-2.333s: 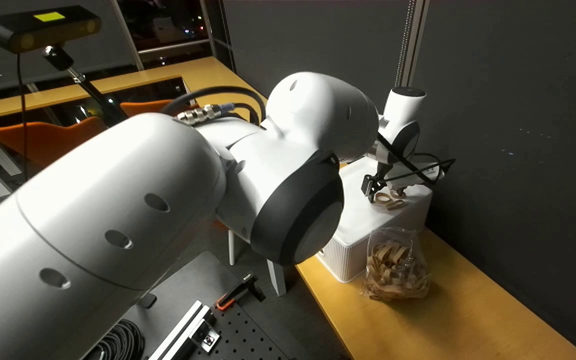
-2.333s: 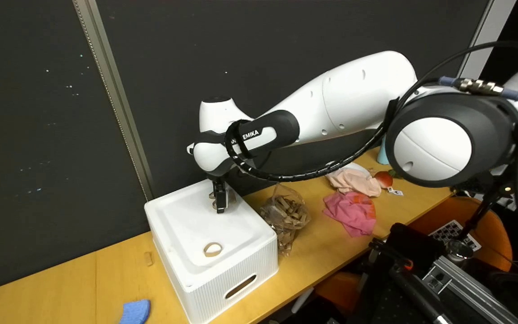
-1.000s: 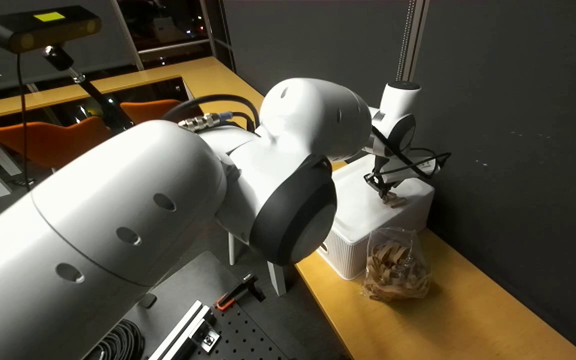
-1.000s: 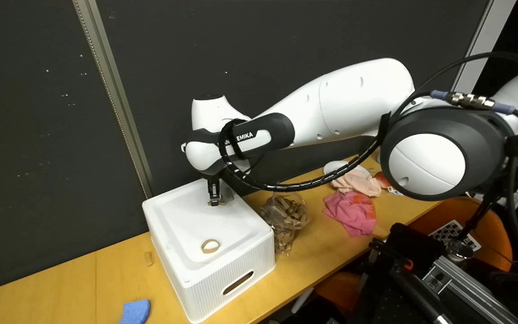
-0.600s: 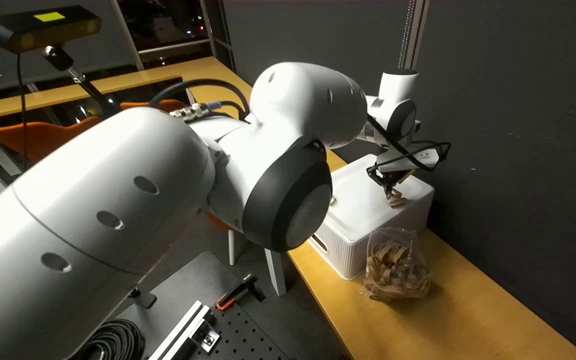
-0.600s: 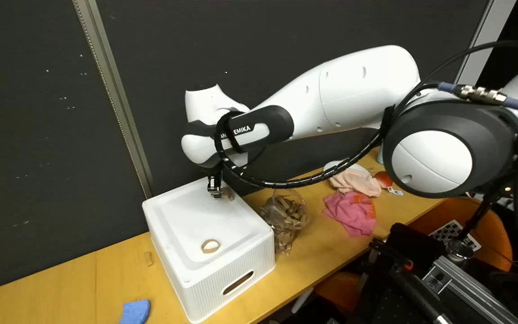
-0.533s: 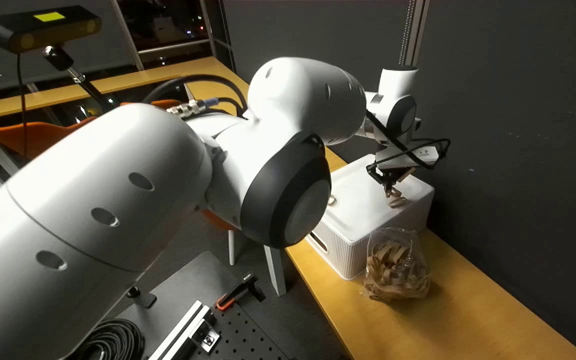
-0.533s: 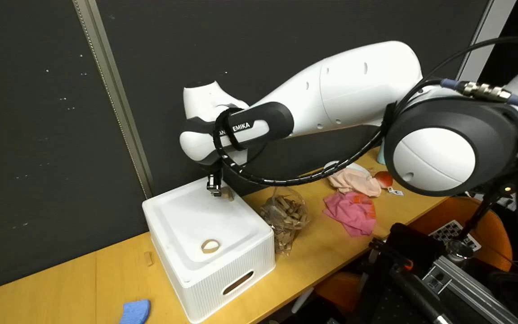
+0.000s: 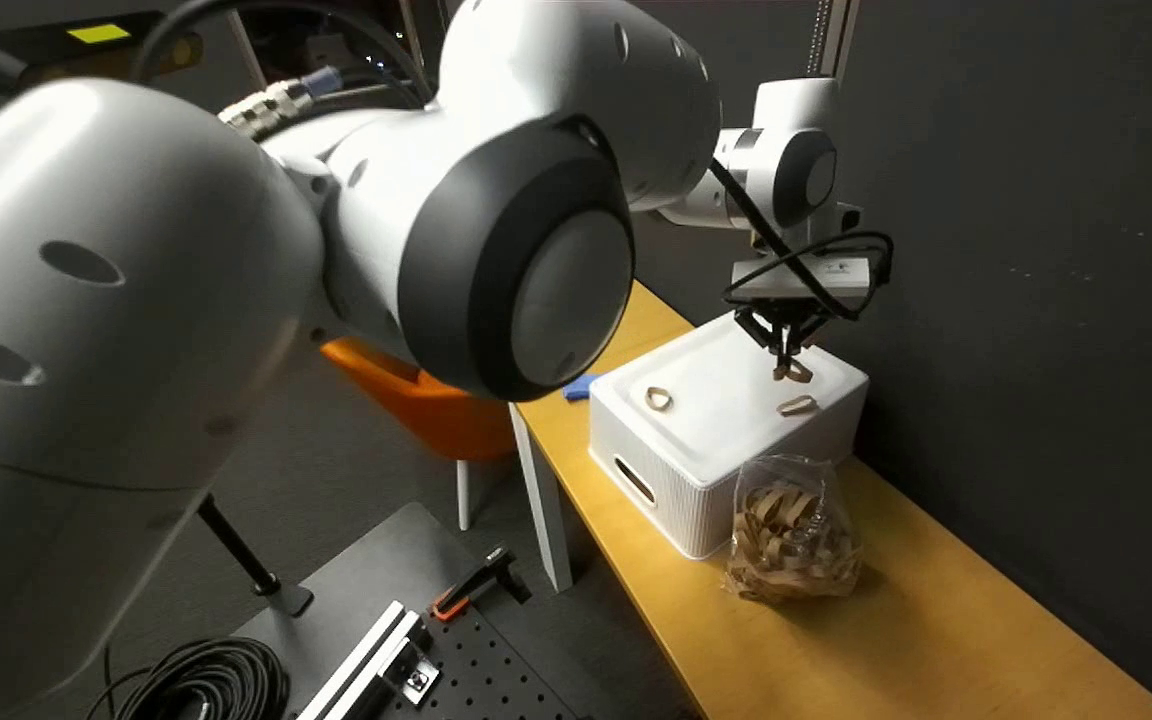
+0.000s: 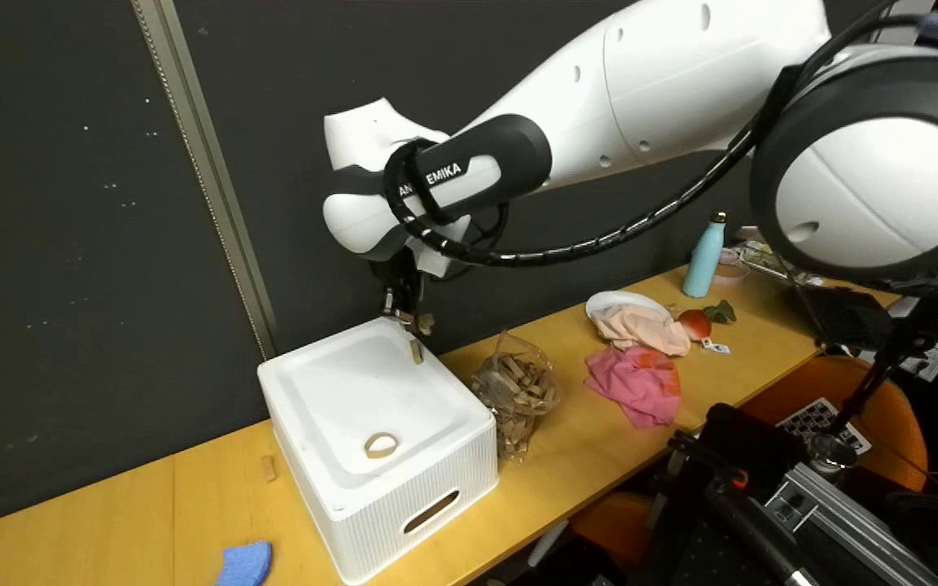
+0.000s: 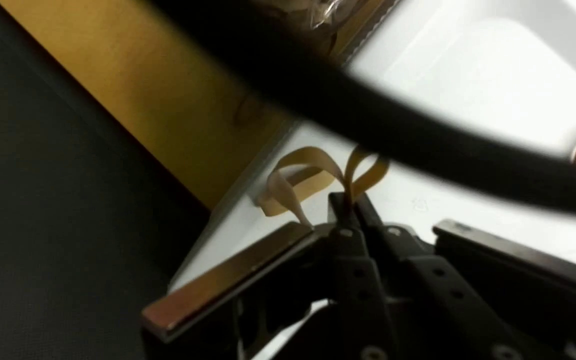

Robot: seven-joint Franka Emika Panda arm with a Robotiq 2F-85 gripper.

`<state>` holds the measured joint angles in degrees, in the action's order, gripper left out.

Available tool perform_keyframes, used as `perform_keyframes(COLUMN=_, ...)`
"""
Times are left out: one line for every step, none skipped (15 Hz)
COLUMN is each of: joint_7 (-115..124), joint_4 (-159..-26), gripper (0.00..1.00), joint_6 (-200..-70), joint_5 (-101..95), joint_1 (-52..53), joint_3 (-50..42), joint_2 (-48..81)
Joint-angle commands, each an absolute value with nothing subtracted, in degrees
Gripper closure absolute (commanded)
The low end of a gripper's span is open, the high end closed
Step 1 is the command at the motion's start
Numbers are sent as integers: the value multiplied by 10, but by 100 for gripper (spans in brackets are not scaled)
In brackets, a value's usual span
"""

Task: Put the rubber bands inside the plastic

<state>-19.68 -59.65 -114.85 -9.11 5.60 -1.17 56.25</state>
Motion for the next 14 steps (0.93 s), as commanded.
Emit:
perform_keyframes(joint_7=-110, joint_4=-733, gripper=99, joint_6=-1167, joint_5=-120, joint_1=72, joint_3=-21, joint_2=468)
perform_keyframes(joint_7=-89, joint_4=-759, gripper=99, joint_6=-1167, joint_5=-125, joint_1=75, joint_3=-21, joint_2=451)
perform_keyframes(joint_7=-70, joint_4=-786, gripper=99, joint_6=-1168, joint_5=-131, joint_1=77, joint_3=-21, joint_2=434)
perform_keyframes(joint_7=-52, joint_4=-813, gripper=99, joint_6=-1171, joint_5=-136, joint_1=78, joint_3=-21, joint_2=419)
perform_keyframes(joint_7=-35, joint_4=-841, gripper=99, joint_6=-1176, joint_5=-140, joint_1=78, joint_3=-21, joint_2=404)
perform_keyframes(joint_7=-14, joint_4=-870, gripper=99, joint_6=-1183, joint_5=-143, joint_1=78, joint_3=-23, joint_2=387)
perform_keyframes(joint_7=3, joint_4=-898, gripper=99, joint_6=-1191, joint_5=-148, joint_1=78, joint_3=-25, joint_2=370)
perform_keyframes(joint_7=21, joint_4=-927, gripper=99, joint_6=-1202, joint_5=-152, joint_1=77, joint_3=-27, joint_2=353)
perform_keyframes(joint_7=40, joint_4=-957, gripper=99, joint_6=-1214, joint_5=-157, joint_1=76, joint_3=-31, joint_2=336)
perform_keyframes(joint_7=56, joint_4=-986, gripper=99, joint_6=-1227, joint_5=-160, joint_1=74, joint_3=-35, joint_2=319)
perform_keyframes(joint_7=70, joint_4=-1017, gripper=99, joint_6=-1242, joint_5=-163, joint_1=71, joint_3=-40, joint_2=301)
perform_keyframes(joint_7=79, joint_4=-1047, gripper=99, joint_6=-1257, joint_5=-165, joint_1=68, joint_3=-45, joint_2=283)
perform_keyframes(joint_7=87, joint_4=-1079, gripper=99, joint_6=-1274, joint_5=-168, joint_1=65, joint_3=-50, joint_2=267)
perform_keyframes(joint_7=91, joint_4=-1110, gripper=99, joint_6=-1291, joint_5=-172, joint_1=59, joint_3=-55, joint_2=252)
